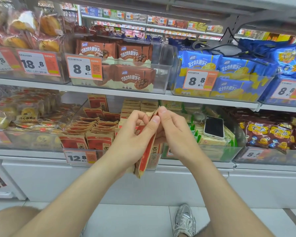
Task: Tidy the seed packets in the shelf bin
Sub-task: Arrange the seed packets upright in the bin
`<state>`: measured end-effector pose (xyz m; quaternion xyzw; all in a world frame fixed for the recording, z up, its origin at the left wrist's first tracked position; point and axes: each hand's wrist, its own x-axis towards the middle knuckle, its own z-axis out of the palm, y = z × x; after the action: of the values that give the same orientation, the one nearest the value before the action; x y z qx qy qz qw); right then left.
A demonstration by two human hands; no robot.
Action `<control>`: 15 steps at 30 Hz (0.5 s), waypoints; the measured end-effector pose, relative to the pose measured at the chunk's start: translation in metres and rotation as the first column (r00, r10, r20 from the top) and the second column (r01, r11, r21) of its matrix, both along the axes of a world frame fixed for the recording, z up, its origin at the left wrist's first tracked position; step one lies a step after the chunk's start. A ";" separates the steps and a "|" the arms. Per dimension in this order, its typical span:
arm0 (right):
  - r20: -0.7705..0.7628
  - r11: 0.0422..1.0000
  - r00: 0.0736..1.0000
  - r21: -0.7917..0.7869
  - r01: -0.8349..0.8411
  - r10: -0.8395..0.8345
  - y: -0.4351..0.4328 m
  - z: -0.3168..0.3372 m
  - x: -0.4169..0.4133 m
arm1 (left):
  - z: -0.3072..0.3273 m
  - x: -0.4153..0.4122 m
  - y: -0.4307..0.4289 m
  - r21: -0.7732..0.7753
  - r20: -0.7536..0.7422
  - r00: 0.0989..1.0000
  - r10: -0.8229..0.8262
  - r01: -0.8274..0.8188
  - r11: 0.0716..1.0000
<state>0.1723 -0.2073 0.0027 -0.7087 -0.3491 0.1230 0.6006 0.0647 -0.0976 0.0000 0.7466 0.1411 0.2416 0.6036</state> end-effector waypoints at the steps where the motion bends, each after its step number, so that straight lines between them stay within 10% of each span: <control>1: 0.073 0.999 0.997 0.004 0.036 -0.036 0.000 0.000 0.001 | -0.001 0.000 0.000 0.009 -0.007 1.000 -0.015 0.015 1.000; 15: 0.027 0.981 0.996 0.177 0.076 -0.082 -0.001 0.007 -0.003 | 0.009 -0.007 0.010 -0.291 -0.017 0.977 -0.214 0.200 0.936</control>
<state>0.1696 -0.2084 0.0096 -0.6683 -0.3404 0.0555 0.6591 0.0580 -0.0875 0.0085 0.6672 0.1098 0.1356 0.7241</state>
